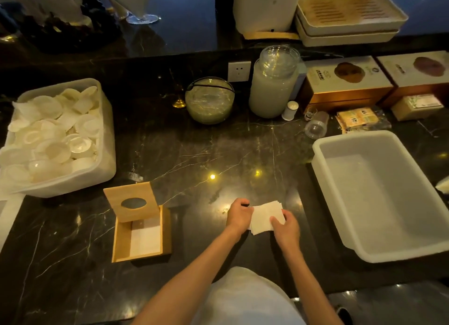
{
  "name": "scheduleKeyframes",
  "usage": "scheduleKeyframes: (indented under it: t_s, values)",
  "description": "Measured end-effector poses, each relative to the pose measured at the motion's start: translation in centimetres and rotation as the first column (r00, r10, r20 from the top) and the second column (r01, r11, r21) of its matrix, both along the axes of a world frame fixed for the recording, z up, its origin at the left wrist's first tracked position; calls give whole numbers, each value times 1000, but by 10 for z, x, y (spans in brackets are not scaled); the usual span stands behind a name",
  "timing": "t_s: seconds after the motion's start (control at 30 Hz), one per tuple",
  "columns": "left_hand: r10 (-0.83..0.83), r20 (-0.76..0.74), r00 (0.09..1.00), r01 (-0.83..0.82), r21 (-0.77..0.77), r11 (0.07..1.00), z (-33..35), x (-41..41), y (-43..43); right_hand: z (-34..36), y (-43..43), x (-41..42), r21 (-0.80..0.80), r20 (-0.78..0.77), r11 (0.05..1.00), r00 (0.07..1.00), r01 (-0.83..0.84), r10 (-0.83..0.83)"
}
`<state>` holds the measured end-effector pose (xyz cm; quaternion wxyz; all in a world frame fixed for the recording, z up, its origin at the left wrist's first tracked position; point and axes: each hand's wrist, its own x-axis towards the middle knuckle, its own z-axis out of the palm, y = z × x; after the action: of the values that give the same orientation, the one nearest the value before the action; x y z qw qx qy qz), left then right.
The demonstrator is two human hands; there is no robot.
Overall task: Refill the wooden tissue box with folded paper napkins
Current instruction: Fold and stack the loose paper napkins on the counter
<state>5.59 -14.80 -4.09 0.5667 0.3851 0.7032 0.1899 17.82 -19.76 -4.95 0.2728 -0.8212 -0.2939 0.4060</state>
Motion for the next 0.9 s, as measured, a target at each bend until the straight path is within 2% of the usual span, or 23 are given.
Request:
scheduleKeyframes:
  t_s: [0.17,0.33,0.47,0.53,0.6,0.67,0.8,0.9]
  values:
    - [-105,-215,971,117,40,992,-10,11,3,3,3,-8,26,164,1000,986,-11,6]
    - [-111,-158,981,111,-10,994,-14,16,2,7,4,-9,-85,346,995,936,-44,71]
    - [-77,-65,995,75,-30,997,-16,13,0,11,5,-4,-185,394,981,909,-65,134]
    - [-100,-30,995,99,-31,995,-17,11,-2,10,5,-3,-137,312,989,945,-60,101]
    - [-150,-21,988,150,-18,989,-16,6,-4,10,3,-2,-2,127,999,991,-52,52]
    - [-212,-3,977,212,-5,977,-14,-4,-7,14,2,-1,104,-40,992,997,-67,71]
    - [-241,109,964,240,24,971,-7,-42,-18,32,3,-8,225,-321,958,915,-179,246]
    - [-211,180,961,190,125,974,5,-76,-28,39,6,-21,304,-460,925,816,-226,350]
